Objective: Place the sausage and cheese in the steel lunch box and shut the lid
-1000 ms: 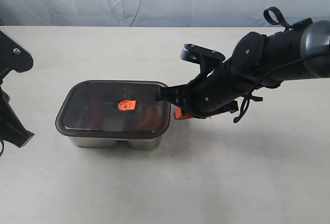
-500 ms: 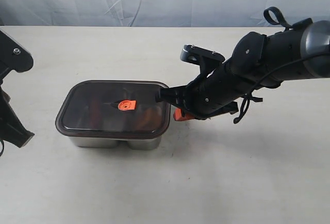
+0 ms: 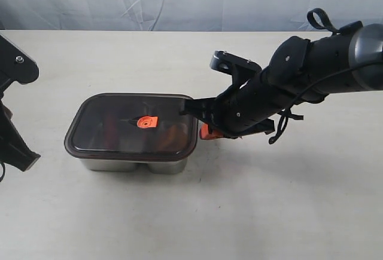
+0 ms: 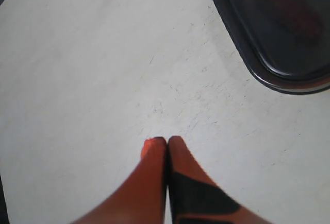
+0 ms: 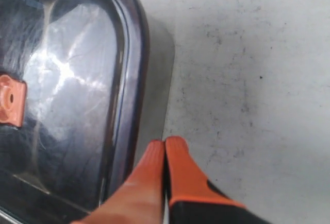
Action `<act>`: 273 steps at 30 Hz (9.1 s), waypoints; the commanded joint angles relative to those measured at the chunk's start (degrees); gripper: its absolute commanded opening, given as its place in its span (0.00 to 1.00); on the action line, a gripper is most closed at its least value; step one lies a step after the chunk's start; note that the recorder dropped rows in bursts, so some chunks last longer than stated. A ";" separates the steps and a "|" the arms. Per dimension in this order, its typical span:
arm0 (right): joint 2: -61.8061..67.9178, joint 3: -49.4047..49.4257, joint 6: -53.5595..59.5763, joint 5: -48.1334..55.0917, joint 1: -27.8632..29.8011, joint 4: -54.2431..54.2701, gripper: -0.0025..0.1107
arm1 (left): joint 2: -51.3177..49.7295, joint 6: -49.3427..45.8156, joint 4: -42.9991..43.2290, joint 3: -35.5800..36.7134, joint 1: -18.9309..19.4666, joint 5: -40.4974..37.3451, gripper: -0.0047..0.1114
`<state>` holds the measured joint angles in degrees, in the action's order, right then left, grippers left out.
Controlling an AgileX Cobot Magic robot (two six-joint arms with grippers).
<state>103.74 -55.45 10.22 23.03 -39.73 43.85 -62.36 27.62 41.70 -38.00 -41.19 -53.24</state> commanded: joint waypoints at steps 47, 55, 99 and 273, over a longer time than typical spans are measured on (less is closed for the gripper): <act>0.14 -0.33 0.47 -0.54 0.24 6.67 0.01 | 0.44 0.41 -0.48 -0.33 0.18 -0.04 0.04; -1.43 -0.33 0.07 -2.17 1.65 -1.38 0.01 | 0.33 0.48 -4.28 -1.14 2.87 2.84 0.04; 6.12 -15.73 3.17 10.70 0.32 0.92 0.01 | -27.65 -49.27 -63.70 -14.92 28.63 14.64 0.04; -103.74 55.45 -10.22 -1.90 45.00 -40.33 0.01 | 57.03 -39.20 -51.20 27.42 35.65 28.52 0.04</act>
<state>0.36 -0.28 -0.40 21.78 5.03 3.50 -8.88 -14.56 -9.82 -14.40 -7.86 -26.28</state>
